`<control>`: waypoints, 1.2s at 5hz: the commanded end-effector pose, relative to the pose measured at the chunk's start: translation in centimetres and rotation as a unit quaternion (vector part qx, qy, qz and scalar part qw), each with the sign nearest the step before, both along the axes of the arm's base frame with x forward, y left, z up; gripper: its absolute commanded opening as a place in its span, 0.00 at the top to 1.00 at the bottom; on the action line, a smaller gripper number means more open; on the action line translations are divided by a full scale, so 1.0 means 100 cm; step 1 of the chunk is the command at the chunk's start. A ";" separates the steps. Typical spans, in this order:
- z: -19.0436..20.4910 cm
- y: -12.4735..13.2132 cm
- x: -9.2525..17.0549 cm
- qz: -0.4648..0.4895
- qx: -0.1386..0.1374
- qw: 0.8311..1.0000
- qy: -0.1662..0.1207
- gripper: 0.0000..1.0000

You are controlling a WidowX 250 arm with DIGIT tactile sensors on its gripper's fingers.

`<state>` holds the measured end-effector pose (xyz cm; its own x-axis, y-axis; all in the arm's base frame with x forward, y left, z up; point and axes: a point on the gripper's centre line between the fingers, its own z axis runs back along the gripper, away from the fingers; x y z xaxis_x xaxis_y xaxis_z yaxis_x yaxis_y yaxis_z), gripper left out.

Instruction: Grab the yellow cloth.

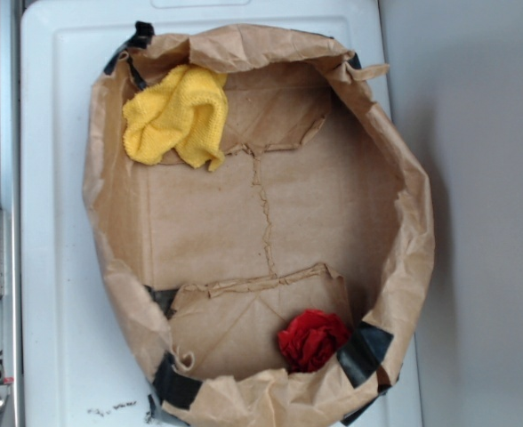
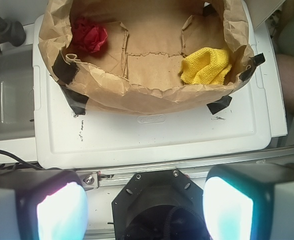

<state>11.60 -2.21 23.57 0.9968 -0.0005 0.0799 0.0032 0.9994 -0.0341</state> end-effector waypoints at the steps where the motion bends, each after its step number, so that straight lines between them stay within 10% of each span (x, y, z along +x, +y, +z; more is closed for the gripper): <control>1: 0.000 0.007 0.020 0.024 0.003 1.000 -0.014 0.00; 6: -0.036 0.020 0.068 0.036 0.019 0.999 -0.011 0.00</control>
